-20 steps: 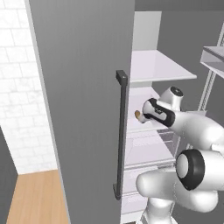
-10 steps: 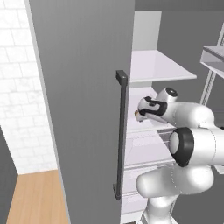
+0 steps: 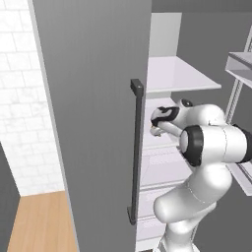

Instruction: Place one sweet potato and one chicken drumstick in each tupperware on the nearby counter, to pack two identical lunches.

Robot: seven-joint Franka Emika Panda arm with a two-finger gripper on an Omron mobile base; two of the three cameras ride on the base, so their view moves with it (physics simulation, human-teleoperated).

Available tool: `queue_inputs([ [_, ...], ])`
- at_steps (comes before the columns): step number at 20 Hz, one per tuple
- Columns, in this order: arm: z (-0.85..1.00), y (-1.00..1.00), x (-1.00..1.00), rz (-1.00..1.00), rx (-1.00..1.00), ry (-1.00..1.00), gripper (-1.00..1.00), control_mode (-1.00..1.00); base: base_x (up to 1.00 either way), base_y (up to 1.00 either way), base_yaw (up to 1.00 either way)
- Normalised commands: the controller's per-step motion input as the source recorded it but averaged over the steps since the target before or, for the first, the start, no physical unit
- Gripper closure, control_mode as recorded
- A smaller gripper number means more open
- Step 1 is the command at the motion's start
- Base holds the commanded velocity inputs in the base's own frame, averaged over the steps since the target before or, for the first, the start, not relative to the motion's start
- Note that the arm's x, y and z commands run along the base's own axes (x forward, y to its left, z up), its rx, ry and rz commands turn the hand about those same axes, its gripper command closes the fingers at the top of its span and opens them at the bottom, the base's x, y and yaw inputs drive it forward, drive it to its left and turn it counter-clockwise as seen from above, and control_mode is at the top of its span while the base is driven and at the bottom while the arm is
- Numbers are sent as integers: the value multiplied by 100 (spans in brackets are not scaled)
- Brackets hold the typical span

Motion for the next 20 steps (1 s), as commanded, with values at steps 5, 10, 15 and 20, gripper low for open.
queue_inputs([
  [5,-28,-14,44,0,0,0,-100,-100,0,0,0],
  [10,-31,-11,47,0,0,0,-100,-100,0,0,0],
  [15,-37,-2,51,0,0,0,-100,-100,0,0,0],
  [20,-47,-4,34,0,0,0,-100,-100,0,0,0],
])
